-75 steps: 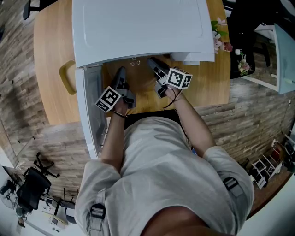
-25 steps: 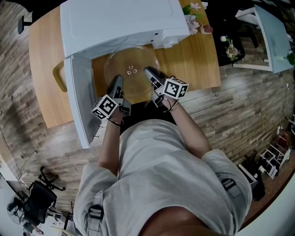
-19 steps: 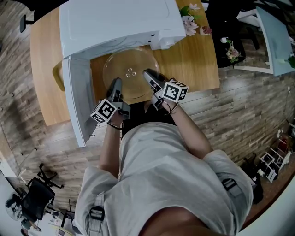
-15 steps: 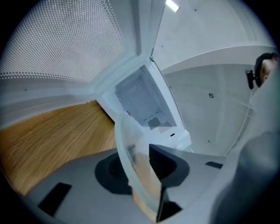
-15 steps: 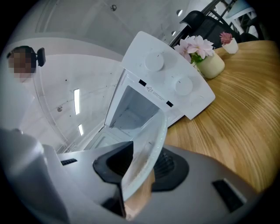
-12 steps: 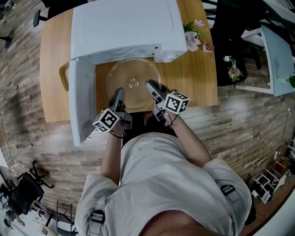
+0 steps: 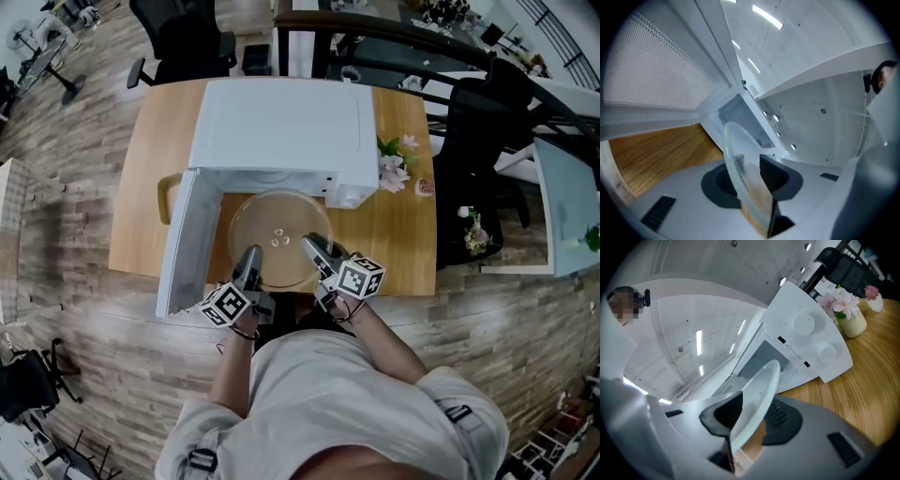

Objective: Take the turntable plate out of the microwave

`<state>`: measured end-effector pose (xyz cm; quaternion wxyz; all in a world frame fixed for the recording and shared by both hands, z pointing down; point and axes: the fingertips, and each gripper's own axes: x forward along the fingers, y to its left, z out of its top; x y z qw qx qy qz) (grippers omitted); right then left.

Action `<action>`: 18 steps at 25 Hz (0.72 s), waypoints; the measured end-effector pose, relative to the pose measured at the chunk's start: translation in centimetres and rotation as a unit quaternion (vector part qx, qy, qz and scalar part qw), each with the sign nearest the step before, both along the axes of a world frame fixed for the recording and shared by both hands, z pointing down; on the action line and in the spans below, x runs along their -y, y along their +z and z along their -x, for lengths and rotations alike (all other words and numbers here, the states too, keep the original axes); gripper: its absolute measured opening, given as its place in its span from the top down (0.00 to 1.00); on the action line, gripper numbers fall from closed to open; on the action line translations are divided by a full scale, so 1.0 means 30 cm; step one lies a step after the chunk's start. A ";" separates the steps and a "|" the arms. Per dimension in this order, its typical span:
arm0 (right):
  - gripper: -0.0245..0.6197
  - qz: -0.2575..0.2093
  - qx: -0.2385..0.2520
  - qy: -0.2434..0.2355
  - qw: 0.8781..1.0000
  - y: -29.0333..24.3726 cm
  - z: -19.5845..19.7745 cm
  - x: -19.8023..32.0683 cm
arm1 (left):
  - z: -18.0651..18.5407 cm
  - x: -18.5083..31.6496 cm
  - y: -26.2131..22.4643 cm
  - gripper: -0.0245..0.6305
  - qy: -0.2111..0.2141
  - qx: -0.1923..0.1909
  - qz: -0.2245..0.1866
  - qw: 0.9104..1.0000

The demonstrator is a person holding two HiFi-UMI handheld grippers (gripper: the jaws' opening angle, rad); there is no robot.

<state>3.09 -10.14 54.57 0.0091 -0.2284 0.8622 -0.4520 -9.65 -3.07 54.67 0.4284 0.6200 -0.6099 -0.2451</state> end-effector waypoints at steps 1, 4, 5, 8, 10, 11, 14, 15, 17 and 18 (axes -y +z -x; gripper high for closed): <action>0.76 -0.005 0.001 -0.005 1.000 -0.019 0.004 0.003 | 0.001 -0.001 -0.015 0.78 -0.005 0.000 -0.004 1.000; 0.76 -0.021 0.007 -0.017 1.000 -0.078 0.018 0.004 | 0.011 -0.008 -0.071 0.78 -0.017 0.005 -0.020 1.000; 0.76 -0.026 0.010 -0.020 0.999 -0.098 0.021 0.001 | 0.013 -0.012 -0.093 0.78 -0.021 0.008 -0.026 0.999; 0.76 -0.042 0.024 -0.029 0.998 -0.164 0.028 0.000 | 0.020 -0.021 -0.156 0.78 -0.028 0.022 -0.041 0.999; 0.76 -0.057 0.033 -0.036 0.997 -0.213 0.036 0.001 | 0.026 -0.023 -0.204 0.78 -0.031 0.029 -0.054 0.998; 0.76 -0.063 0.037 -0.039 0.997 -0.238 0.041 0.000 | 0.030 -0.026 -0.227 0.78 -0.033 0.031 -0.059 0.997; 0.76 -0.079 0.049 -0.046 0.995 -0.306 0.051 -0.008 | 0.039 -0.035 -0.293 0.78 -0.039 0.039 -0.076 0.996; 0.76 -0.085 0.052 -0.047 0.994 -0.328 0.054 -0.009 | 0.042 -0.037 -0.314 0.78 -0.041 0.041 -0.082 0.995; 0.76 -0.098 0.057 -0.047 0.992 -0.372 0.065 -0.006 | 0.051 -0.034 -0.352 0.78 -0.043 0.044 -0.094 0.994; 0.76 -0.105 0.059 -0.047 0.992 -0.392 0.072 -0.001 | 0.059 -0.030 -0.370 0.78 -0.044 0.046 -0.099 0.993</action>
